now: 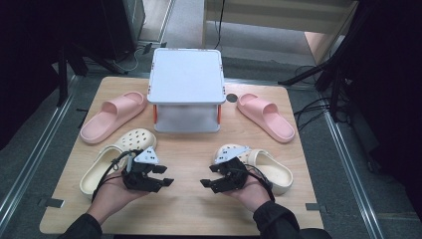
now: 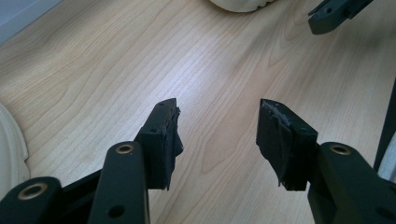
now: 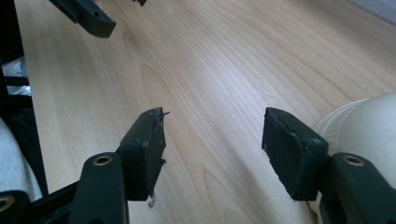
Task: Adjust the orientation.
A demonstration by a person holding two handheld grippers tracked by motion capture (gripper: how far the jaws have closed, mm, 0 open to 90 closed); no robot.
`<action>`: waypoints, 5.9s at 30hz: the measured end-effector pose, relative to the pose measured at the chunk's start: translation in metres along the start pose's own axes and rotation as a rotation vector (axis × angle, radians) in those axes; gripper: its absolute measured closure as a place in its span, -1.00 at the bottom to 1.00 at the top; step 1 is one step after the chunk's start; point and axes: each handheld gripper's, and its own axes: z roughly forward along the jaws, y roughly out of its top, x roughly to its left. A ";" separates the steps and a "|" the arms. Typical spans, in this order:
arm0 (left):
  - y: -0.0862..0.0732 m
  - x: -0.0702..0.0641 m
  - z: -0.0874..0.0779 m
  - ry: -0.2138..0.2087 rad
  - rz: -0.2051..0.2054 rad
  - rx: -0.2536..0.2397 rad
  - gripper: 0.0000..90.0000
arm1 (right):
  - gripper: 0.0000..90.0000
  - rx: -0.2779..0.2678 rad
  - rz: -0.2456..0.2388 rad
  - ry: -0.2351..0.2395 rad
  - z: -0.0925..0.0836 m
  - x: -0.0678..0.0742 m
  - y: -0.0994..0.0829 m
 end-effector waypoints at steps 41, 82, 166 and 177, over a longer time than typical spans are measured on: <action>-0.040 0.032 -0.069 0.136 -0.219 -0.001 0.47 | 0.04 0.002 -0.033 0.054 0.005 -0.003 0.017; -0.021 0.047 -0.064 0.204 -0.282 -0.016 0.72 | 0.02 0.022 -0.032 0.048 0.010 -0.002 0.019; -0.028 0.067 -0.033 0.104 -0.252 0.044 0.99 | 0.89 0.002 0.061 0.013 0.060 0.001 0.034; -0.032 0.061 -0.034 0.085 -0.285 0.032 0.99 | 0.90 0.007 0.059 0.013 0.062 -0.002 0.036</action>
